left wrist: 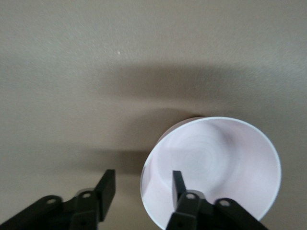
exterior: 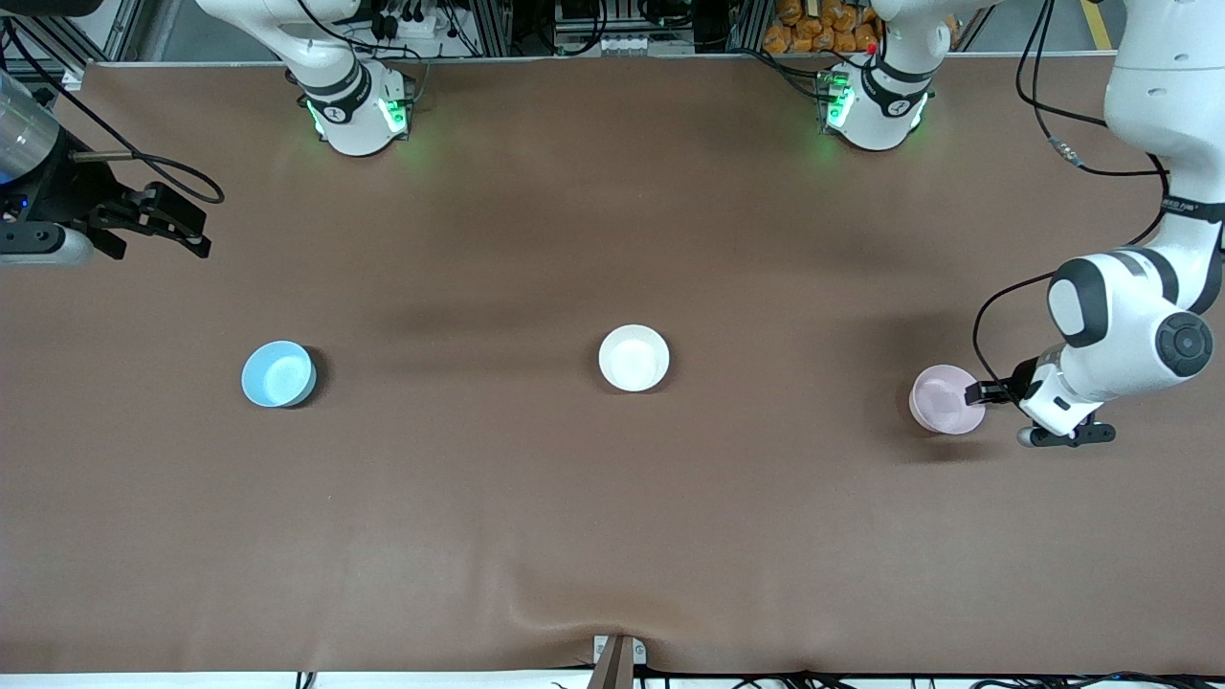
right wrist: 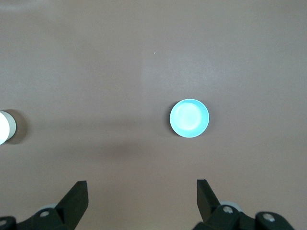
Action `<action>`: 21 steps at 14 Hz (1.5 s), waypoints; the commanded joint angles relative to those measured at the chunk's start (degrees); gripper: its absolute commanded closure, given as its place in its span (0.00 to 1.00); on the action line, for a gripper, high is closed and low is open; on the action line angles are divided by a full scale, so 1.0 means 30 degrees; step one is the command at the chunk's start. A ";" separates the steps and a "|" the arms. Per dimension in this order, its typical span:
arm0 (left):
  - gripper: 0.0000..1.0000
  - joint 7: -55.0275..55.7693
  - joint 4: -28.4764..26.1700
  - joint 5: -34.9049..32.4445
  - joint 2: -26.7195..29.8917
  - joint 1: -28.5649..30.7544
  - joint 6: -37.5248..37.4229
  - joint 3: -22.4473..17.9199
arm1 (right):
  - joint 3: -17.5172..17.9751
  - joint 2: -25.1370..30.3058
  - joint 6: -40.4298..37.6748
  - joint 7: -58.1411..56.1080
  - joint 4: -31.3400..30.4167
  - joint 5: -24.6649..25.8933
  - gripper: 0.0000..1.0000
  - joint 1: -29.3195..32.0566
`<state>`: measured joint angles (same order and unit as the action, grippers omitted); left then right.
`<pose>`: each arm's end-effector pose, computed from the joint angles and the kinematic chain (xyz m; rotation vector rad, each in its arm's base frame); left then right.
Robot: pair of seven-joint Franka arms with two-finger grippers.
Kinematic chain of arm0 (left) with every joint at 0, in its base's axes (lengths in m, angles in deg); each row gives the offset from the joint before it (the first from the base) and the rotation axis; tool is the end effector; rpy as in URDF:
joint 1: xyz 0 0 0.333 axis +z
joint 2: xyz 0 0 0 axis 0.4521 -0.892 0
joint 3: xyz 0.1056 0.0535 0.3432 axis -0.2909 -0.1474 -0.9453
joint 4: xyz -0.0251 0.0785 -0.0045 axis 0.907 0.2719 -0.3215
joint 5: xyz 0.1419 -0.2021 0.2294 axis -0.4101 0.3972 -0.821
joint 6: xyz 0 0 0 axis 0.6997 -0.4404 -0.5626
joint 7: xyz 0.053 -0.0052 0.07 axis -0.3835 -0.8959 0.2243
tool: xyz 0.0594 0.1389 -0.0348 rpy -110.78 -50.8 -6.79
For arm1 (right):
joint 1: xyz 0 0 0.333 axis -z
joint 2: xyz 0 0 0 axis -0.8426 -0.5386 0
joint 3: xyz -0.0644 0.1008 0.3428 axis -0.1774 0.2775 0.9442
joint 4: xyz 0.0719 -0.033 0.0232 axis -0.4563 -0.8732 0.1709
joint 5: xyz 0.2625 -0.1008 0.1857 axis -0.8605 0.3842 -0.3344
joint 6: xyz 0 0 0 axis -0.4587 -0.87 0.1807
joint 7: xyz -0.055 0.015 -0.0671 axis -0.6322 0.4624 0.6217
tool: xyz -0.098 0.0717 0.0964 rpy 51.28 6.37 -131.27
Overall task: Stack pink and blue bowls on white bowl
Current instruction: 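Grasp the pink bowl rim with the left gripper and lift, then carry the pink bowl with the left gripper over the white bowl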
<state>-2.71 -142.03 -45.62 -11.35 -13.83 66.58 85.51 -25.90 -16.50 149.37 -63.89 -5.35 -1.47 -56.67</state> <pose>0.5983 0.0864 0.2498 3.0784 0.1053 -0.1260 0.4795 0.0424 0.6319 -3.1296 0.0003 -0.0229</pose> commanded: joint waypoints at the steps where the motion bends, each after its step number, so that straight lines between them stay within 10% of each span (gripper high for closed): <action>1: 0.70 -0.0398 -0.0077 -0.0127 -0.0154 0.0073 0.0309 0.0041 | 0.0087 0.0349 -0.0067 -0.0372 -0.0173 -0.0328 0.00 0.0282; 3: 1.00 -0.0485 -0.0048 -0.0127 -0.0272 0.0015 0.0280 0.0041 | 0.0087 0.0349 -0.0067 -0.0344 -0.0173 -0.0298 0.00 0.0282; 8: 1.00 -0.0429 0.0216 -0.0156 0.0837 -0.0248 0.0046 0.1295 | 0.0087 0.0349 -0.0067 -0.0373 -0.0173 -0.0298 0.00 0.0282; 15: 1.00 0.7260 0.2496 -0.0096 0.1896 -0.0890 -0.3406 0.7885 | 0.0087 0.0349 -0.0067 -0.0373 -0.0173 -0.0328 0.00 0.0370; 21: 1.00 1.6613 0.3585 -0.0563 0.0610 -0.6689 -0.3413 0.7980 | 0.0087 0.0261 -0.0037 -0.0373 -0.0173 -0.0357 0.00 0.0487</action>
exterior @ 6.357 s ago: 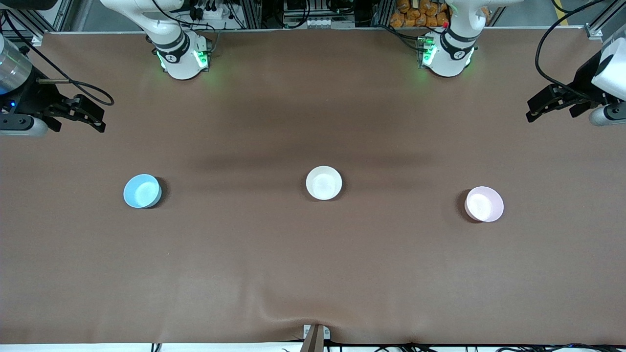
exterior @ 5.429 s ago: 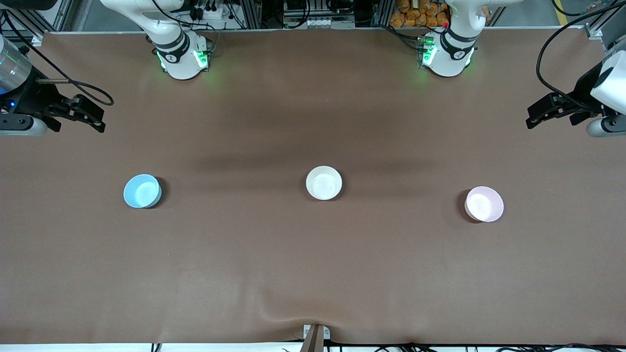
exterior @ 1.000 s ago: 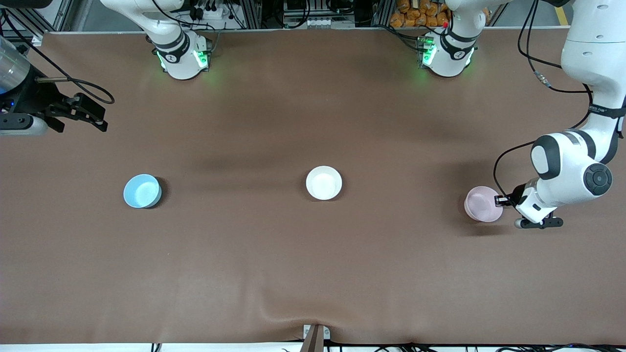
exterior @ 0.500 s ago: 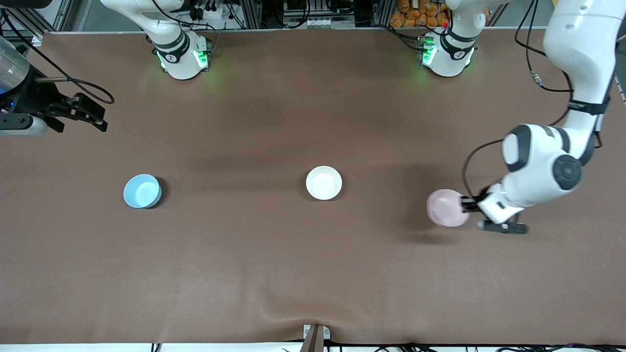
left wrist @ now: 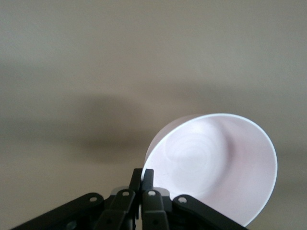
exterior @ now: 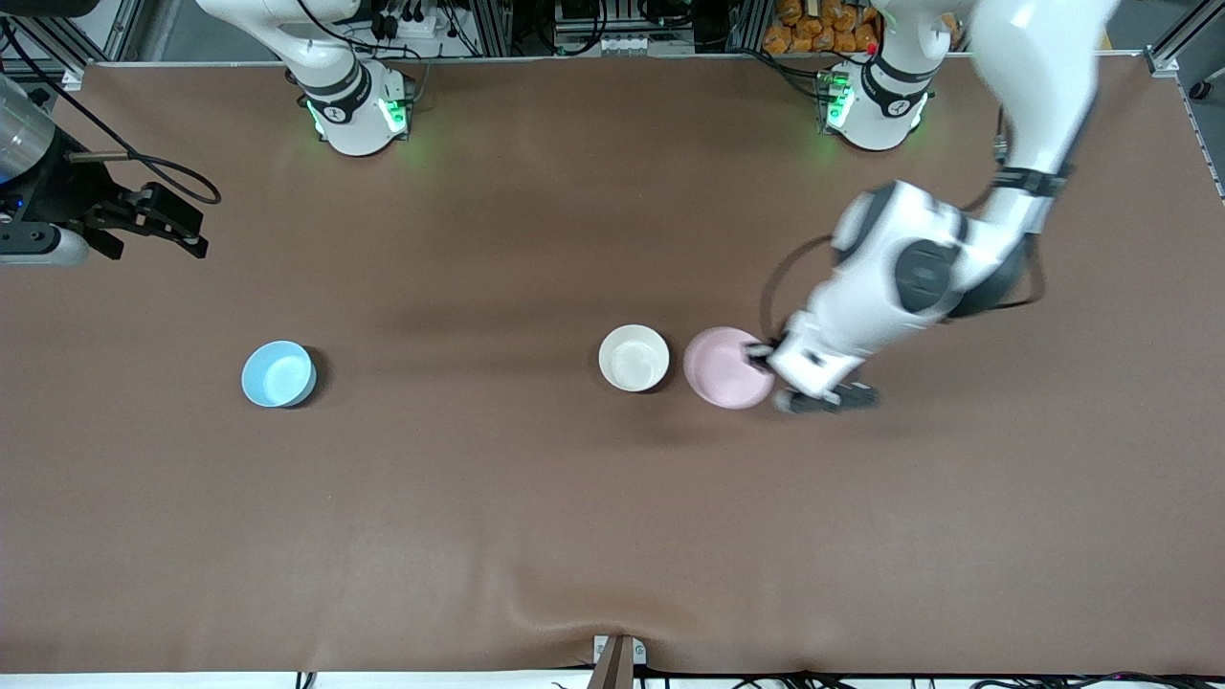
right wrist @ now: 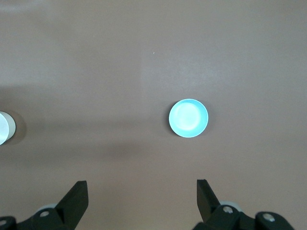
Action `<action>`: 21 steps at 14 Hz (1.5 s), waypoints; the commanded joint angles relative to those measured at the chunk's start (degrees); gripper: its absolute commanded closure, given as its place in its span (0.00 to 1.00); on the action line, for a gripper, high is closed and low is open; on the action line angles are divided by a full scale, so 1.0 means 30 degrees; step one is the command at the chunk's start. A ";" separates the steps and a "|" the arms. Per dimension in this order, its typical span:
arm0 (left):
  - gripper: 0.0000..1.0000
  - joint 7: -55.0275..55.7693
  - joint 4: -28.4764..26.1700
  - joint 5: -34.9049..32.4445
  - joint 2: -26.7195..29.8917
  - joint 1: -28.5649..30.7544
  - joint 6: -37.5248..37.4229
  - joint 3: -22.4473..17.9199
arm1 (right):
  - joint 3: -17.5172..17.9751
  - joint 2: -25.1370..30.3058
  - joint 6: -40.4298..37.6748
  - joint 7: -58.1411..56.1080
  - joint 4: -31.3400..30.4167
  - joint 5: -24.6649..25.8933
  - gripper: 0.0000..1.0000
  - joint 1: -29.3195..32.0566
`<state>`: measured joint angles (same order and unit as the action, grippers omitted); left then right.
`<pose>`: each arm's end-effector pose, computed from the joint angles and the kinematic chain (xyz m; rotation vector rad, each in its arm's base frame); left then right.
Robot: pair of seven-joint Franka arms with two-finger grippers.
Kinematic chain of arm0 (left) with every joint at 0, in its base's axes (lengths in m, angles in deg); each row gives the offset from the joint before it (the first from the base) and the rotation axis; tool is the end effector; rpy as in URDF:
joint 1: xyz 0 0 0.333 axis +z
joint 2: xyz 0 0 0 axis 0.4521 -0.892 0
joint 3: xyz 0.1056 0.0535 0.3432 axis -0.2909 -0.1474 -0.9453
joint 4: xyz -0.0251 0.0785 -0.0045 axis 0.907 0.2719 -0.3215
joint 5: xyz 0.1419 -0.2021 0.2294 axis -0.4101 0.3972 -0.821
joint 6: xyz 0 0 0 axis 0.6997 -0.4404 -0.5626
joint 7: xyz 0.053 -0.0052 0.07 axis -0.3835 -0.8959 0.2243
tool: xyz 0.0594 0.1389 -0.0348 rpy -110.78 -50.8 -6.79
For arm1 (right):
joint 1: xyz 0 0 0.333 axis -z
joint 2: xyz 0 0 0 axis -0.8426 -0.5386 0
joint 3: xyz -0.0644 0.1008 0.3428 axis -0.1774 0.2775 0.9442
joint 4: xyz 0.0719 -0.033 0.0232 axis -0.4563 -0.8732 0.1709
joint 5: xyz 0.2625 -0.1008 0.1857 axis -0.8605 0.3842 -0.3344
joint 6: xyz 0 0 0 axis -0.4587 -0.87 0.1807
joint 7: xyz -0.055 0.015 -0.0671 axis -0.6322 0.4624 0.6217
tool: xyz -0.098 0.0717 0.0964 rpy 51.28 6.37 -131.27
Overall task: Stack pink and blue bowls on white bowl
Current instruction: 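Carry the pink bowl with the left gripper over the white bowl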
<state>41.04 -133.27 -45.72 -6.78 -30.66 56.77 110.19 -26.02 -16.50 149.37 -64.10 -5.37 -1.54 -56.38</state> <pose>0.5420 -0.3165 0.3742 2.9349 0.2090 -0.1577 0.4798 0.0391 0.6317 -3.1284 0.0057 -0.0223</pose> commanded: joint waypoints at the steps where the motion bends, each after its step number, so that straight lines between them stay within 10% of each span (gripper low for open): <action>1: 1.00 0.2706 0.0576 -0.0996 -0.1206 -0.1141 0.0033 -0.0219 | 0.0130 0.0262 -0.0037 -0.0301 -0.0169 -0.0335 0.00 0.0390; 18: 1.00 0.3915 0.0400 -0.3403 -0.4051 -0.3252 0.3579 -0.0277 | 0.0130 0.0233 -0.0036 -0.0243 -0.0140 -0.0364 0.00 0.0361; 20: 0.13 0.4031 0.0400 -0.3403 -0.4051 -0.3222 0.3579 -0.0509 | 0.0130 0.0116 -0.0038 -0.0272 -0.0082 -0.0364 0.00 0.0390; 21: 0.00 0.4032 0.0487 -0.3432 -0.3964 -0.3251 0.3550 -0.0714 | 0.0130 0.0087 -0.0008 -0.0272 -0.0023 -0.0335 0.00 0.0419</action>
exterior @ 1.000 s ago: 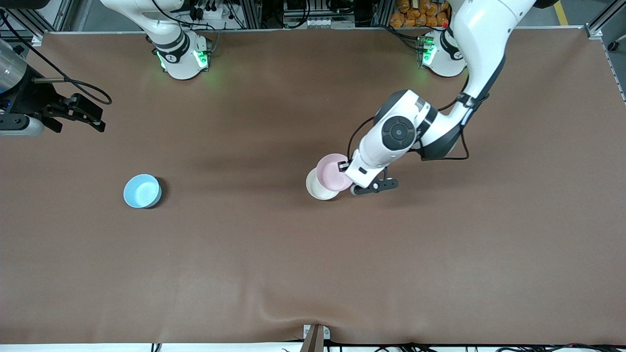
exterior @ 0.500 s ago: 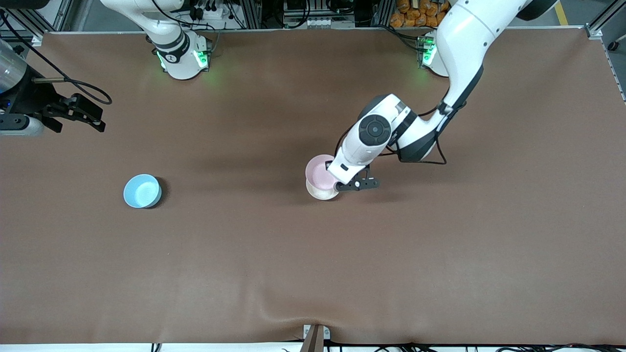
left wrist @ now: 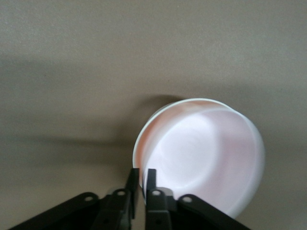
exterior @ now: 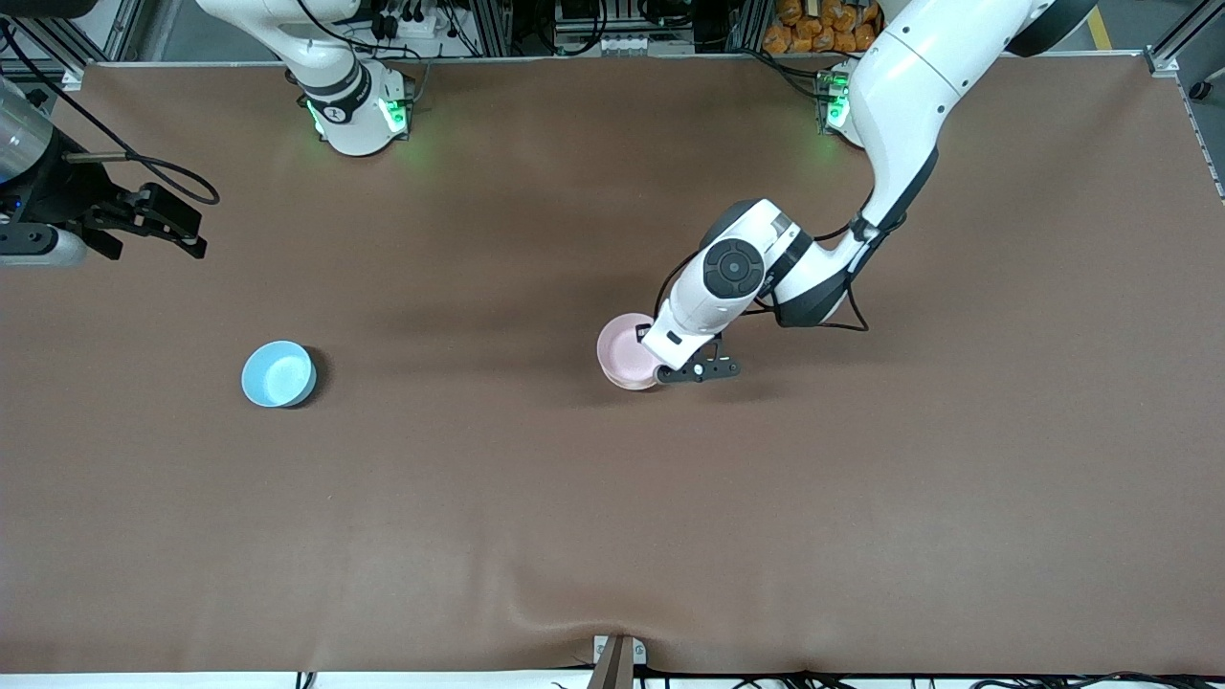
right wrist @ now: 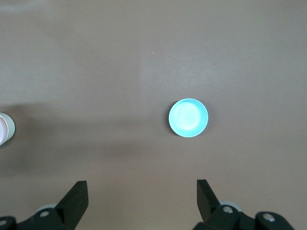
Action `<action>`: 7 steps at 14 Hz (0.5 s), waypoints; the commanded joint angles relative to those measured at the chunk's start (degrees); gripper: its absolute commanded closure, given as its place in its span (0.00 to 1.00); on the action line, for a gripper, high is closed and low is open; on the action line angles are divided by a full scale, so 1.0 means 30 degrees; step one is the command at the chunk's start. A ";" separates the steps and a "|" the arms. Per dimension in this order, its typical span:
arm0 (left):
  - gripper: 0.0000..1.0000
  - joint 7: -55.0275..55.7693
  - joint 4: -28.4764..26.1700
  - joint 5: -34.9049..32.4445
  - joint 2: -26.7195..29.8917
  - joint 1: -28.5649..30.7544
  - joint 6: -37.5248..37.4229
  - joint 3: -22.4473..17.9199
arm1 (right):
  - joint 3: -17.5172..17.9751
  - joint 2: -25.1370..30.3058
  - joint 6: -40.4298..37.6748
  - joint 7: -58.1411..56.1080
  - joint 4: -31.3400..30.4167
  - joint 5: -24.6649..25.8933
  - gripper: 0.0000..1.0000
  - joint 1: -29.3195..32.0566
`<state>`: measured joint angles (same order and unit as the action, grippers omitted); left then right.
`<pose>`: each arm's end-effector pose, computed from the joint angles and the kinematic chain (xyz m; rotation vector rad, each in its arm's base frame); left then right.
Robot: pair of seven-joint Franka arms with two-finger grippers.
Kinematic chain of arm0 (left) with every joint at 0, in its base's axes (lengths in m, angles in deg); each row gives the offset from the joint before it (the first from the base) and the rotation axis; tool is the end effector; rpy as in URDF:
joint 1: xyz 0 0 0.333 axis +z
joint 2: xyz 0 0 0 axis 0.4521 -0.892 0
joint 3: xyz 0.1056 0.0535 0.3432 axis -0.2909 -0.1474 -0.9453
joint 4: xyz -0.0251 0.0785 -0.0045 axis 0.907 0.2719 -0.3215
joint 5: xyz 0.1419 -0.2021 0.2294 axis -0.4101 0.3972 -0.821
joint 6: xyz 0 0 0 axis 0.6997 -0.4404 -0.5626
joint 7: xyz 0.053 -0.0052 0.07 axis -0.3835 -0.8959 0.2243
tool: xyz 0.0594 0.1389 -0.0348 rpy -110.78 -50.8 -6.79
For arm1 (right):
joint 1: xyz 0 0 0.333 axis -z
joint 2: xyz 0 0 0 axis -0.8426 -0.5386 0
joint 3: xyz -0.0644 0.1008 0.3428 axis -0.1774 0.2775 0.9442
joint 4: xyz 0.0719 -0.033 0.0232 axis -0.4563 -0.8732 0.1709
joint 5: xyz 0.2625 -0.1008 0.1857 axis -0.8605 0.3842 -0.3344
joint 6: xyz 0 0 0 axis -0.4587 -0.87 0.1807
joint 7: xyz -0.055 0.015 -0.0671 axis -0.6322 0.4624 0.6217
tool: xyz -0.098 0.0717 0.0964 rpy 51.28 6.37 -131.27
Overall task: Stack pink and blue bowls on white bowl
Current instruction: 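Lower the pink bowl into the white bowl and open the left gripper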
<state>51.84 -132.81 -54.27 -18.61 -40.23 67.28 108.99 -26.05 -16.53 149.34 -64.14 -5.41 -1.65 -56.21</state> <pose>0.5185 -0.4023 0.2690 2.9684 0.1921 -0.1601 0.4799 0.0377 0.6311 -3.1266 0.0101 -0.0194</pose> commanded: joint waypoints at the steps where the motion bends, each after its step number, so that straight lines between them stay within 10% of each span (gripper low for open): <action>1: 0.00 0.0462 0.0362 -0.0581 0.0124 -0.0033 -0.0042 -0.0373 | 0.0138 0.0067 0.0029 -0.0259 -0.0009 -0.0296 0.00 0.0362; 7: 0.00 -0.0441 0.1444 -0.0610 0.5301 0.3620 -0.5277 -0.0843 | 0.0138 -0.2563 0.0672 -0.0317 0.1191 0.0290 0.00 0.1502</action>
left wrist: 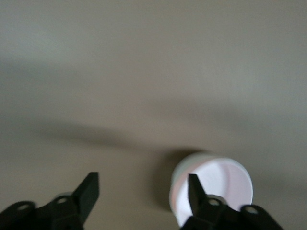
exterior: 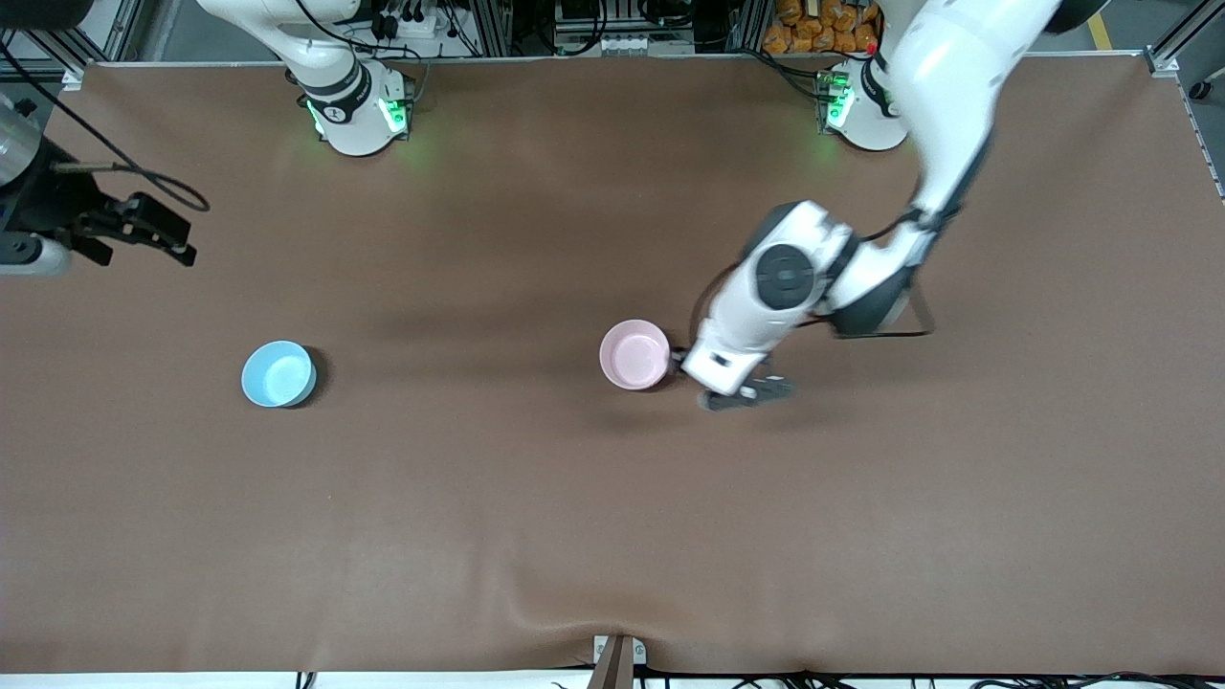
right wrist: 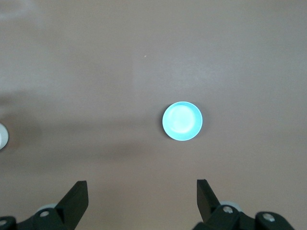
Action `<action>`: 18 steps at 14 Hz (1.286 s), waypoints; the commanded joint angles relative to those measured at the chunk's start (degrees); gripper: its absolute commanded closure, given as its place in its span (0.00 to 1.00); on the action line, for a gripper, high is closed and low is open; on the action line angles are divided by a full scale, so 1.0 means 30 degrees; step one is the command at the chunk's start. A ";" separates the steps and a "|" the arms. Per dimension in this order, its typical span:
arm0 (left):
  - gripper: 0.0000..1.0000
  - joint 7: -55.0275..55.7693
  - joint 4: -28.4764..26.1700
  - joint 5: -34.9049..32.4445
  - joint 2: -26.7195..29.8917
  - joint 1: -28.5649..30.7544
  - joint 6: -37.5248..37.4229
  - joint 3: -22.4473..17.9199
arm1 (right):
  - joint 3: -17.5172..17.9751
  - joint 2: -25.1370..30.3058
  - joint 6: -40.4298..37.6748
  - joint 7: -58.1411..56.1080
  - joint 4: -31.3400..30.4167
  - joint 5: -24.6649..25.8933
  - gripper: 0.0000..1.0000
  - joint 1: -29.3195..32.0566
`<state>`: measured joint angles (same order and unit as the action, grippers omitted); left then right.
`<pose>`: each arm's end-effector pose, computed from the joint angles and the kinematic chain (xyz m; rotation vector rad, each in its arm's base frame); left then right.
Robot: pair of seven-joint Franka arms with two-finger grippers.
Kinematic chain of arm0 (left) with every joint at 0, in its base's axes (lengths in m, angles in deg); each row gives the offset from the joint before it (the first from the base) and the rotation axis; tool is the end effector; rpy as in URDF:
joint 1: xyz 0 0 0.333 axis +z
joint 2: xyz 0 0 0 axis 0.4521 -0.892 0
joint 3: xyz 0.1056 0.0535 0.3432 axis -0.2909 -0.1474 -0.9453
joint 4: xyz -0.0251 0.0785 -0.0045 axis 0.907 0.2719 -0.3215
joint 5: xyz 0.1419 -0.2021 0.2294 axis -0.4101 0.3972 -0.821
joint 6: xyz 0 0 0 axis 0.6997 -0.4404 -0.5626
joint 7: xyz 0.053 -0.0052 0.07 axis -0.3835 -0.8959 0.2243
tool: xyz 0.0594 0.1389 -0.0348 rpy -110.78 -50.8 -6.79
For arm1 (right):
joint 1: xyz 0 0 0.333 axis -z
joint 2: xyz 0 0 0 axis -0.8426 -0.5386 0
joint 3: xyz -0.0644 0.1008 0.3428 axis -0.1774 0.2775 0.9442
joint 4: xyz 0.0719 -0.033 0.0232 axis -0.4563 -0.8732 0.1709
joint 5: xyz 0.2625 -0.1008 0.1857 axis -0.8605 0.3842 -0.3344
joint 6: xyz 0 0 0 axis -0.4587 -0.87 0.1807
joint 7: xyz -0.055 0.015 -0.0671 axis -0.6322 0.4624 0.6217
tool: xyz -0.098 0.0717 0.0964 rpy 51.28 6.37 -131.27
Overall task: Stack pink and blue bowls on white bowl
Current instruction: 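Lower the pink bowl into the white bowl and open the left gripper, then raise the left gripper away while the right gripper reaches the blue bowl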
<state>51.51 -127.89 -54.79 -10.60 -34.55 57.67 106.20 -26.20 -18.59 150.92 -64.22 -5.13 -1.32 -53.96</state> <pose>0.5760 -0.3175 0.3642 3.0071 0.3806 -0.0071 0.4962 0.0161 0.6181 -3.1287 0.0740 -0.0149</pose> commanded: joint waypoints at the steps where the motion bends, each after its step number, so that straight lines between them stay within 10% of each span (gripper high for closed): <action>1: 0.00 -0.1148 -0.0048 -0.0437 0.3656 0.2520 -0.3040 0.0172 | 0.0161 -0.2550 0.0205 -0.0289 0.1159 0.0326 0.00 0.0813; 9: 0.00 -0.7069 -0.0017 0.1430 0.9110 0.6859 -0.7149 0.0086 | 0.0161 -0.5340 0.6258 -0.2130 -0.3430 0.0503 0.00 0.2745; 15: 0.00 -1.1961 0.0042 0.3575 1.0432 0.2596 -1.0136 -0.7168 | 0.0190 -0.6655 1.2241 -0.4799 -0.7568 0.0415 0.00 0.4679; 18: 0.00 -1.2172 0.1267 0.3899 1.0434 0.1971 -1.1947 -0.8118 | 0.0219 -0.7828 1.3500 -0.5939 -0.7862 0.0386 0.00 0.5382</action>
<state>15.72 -126.03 -44.26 19.61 -27.33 25.92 83.02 -26.69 -40.63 188.55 -79.37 -27.71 -0.48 -39.96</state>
